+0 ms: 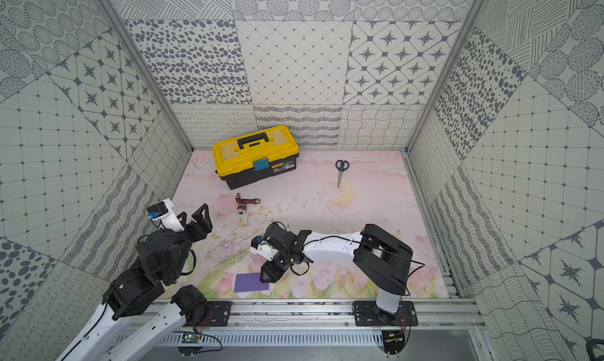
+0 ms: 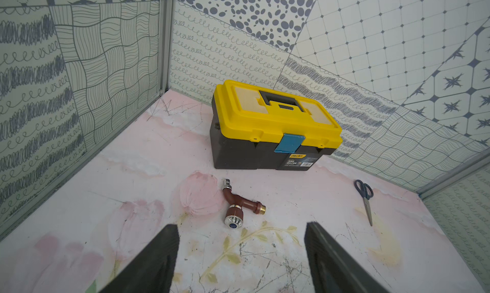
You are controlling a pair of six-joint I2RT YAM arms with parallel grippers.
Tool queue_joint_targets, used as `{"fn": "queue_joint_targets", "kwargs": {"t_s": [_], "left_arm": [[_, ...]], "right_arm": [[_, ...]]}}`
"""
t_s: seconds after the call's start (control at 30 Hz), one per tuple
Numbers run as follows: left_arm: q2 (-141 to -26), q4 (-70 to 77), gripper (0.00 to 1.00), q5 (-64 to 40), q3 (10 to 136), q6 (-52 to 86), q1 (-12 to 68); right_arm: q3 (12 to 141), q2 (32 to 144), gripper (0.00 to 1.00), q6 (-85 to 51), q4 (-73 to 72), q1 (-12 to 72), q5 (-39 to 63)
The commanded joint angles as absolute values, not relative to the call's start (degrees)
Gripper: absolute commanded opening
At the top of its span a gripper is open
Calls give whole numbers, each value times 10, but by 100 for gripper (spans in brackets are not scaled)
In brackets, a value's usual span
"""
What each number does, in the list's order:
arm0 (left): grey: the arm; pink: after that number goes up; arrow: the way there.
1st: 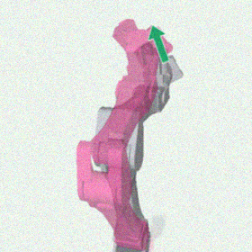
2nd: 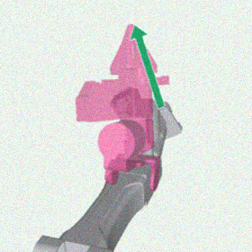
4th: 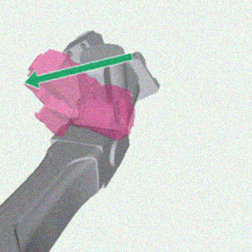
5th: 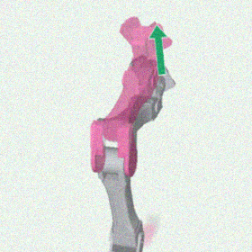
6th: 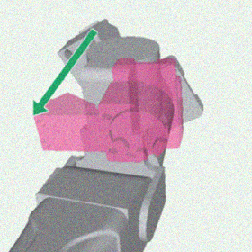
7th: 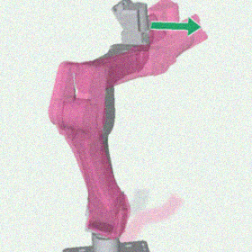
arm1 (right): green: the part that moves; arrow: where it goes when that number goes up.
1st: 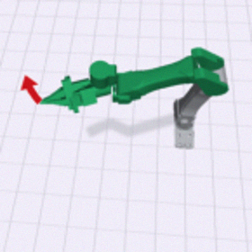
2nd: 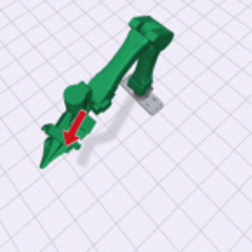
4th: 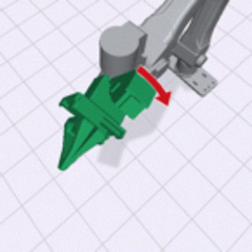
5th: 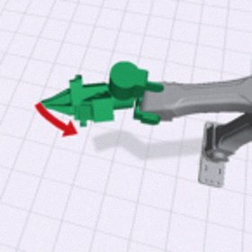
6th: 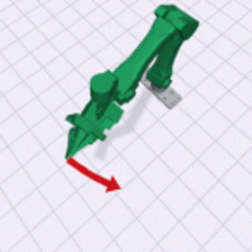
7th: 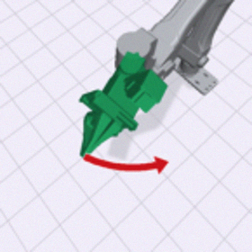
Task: Fold the square paper along the opposite sides
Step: Move the paper at the center of the board.
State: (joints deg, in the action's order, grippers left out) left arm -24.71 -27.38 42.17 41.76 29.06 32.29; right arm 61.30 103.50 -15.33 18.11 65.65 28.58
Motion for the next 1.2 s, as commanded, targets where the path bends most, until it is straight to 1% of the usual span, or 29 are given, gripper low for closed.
{"fn": "queue_joint_targets", "kwargs": {"t_s": [0.0,0.2,0.43,0.53,0.6,0.73,0.83,1.13,1.17], "left_arm": [[-269,-283,80,491,438,297,330],[-258,-275,80,501,444,279,329],[-248,-276,80,510,439,274,330],[-250,-278,80,510,440,274,330],[-250,-282,80,510,440,276,330],[-251,-282,80,512,439,276,330],[-254,-279,80,513,438,274,330],[-276,-260,80,502,422,265,330],[-277,-242,80,499,417,263,330]], "right_arm": [[667,1079,39,-127,175,670,326],[726,1137,38,-129,175,678,356],[750,1186,38,-149,194,677,378],[752,1208,43,-176,203,666,371],[743,1217,45,-200,201,648,354],[718,1214,45,-231,198,596,319],[686,1189,46,-246,184,552,299],[629,1120,47,-233,183,420,262],[625,1115,47,-230,183,408,259]]}}
